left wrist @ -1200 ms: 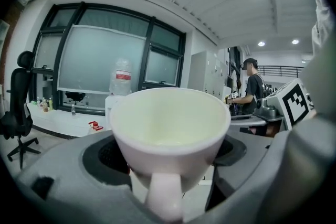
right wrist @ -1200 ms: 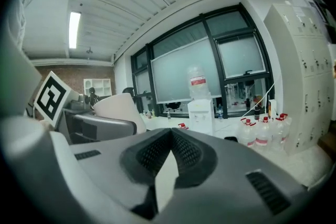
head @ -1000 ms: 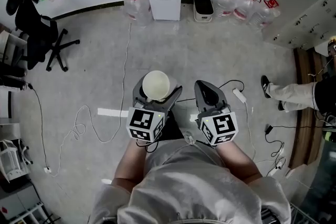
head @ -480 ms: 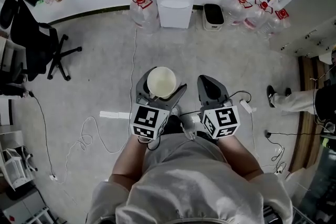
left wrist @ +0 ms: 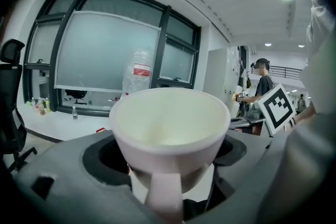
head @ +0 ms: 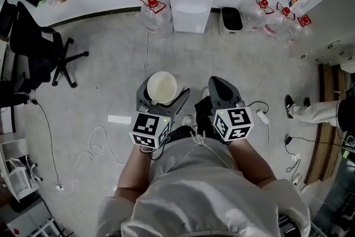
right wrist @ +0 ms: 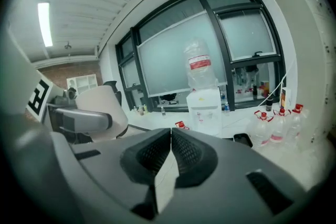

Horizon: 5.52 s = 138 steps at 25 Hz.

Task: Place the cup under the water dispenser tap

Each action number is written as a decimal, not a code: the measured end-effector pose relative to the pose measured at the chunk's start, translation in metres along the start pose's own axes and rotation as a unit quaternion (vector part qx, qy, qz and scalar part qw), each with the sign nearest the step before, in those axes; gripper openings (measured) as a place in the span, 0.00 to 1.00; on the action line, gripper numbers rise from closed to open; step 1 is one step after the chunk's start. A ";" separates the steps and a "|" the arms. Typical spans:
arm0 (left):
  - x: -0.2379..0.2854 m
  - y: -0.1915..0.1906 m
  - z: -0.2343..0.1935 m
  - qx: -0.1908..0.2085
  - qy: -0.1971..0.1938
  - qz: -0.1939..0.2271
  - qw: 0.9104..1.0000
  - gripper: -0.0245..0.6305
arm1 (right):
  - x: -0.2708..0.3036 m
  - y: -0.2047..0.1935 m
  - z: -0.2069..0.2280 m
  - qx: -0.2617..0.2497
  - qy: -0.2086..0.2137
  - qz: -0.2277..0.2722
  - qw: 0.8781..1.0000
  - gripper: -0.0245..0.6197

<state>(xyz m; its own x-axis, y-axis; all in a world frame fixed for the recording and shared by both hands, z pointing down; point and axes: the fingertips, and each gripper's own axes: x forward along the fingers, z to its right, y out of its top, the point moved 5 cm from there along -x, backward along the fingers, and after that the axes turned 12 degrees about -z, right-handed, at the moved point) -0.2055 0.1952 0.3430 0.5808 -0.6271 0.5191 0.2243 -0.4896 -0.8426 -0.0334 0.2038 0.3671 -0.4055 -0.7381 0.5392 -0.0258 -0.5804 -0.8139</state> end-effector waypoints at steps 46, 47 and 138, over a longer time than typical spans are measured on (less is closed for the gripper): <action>0.406 0.073 -0.160 0.029 0.039 -0.075 0.996 0.74 | 0.324 0.119 0.286 -0.052 -0.008 -0.069 0.996 0.08; 0.413 0.067 -0.163 0.026 0.034 -0.077 0.996 0.74 | 0.329 0.115 0.288 -0.048 -0.012 -0.069 0.996 0.08; 0.396 0.152 -0.164 0.041 0.038 -0.005 0.998 0.07 | 0.309 0.175 0.252 -0.042 -0.006 -0.050 0.998 0.08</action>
<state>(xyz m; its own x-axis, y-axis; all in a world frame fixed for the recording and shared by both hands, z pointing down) -0.0702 -0.2273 0.4437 0.5174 -0.6687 0.5340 0.2947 -0.4466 -0.8448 0.0672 -0.2120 0.4459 -0.3856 -0.6828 0.6205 -0.1413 -0.6209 -0.7711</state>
